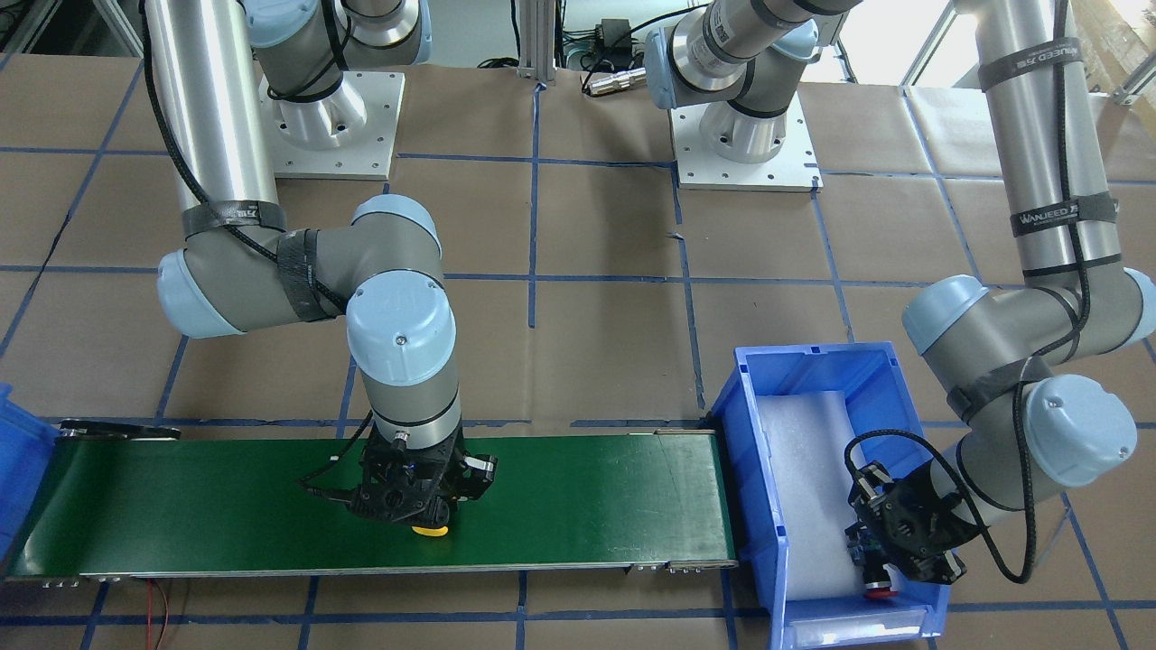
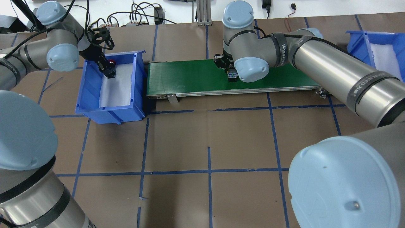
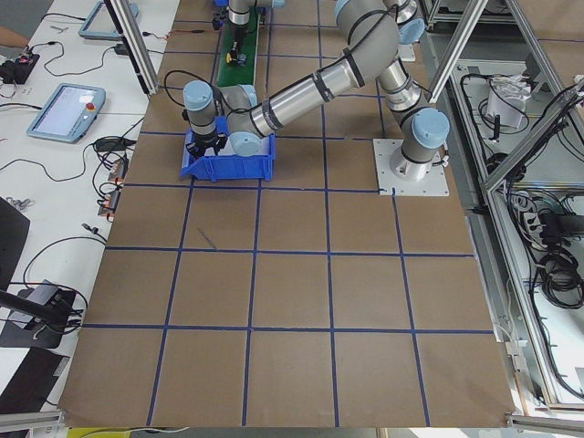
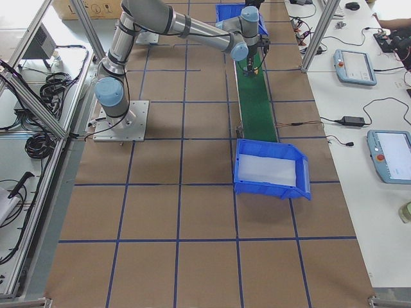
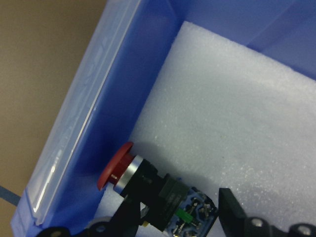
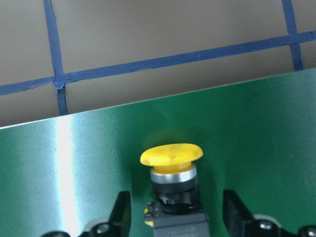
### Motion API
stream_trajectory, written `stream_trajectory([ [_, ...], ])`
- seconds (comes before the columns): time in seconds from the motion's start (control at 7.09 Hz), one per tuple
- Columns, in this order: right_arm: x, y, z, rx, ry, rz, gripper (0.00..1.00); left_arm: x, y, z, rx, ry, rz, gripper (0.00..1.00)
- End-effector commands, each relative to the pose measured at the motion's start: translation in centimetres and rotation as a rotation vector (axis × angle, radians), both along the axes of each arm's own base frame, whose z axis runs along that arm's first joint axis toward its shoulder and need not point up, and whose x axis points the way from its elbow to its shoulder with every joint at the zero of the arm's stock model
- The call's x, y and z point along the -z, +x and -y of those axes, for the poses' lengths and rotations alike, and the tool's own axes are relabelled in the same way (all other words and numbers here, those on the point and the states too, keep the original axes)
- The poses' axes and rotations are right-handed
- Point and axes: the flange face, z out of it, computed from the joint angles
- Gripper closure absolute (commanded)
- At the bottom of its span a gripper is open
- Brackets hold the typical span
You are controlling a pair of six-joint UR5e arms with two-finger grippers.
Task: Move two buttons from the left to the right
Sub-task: 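Carry the yellow button with the right gripper into the far blue bin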
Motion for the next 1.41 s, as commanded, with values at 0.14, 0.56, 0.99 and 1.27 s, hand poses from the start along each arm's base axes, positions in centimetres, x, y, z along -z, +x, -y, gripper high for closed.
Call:
stream_trajectory([
  [0.14, -2.7, -2.5, 0.9, -0.092, -0.013, -0.025, 0.93, -3.5, -0.5, -0.5, 0.005, -0.039, 0.010, 0.57],
  [0.56, -8.5, -14.5, 2.4, -0.159, 0.052, -0.064, 0.93, -6.3, -1.0, -1.5, 0.008, -0.053, 0.013, 0.53],
  [0.99, -11.8, -30.5, 0.9, -0.199, 0.144, -0.081, 0.93, -3.9, 0.2, -1.2, -0.002, -0.008, 0.068, 0.00],
  [1.27, -12.2, -40.4, -0.7, -0.134, 0.163, -0.074, 0.93, -2.1, 0.3, -0.8, -0.001, 0.007, 0.061, 0.00],
])
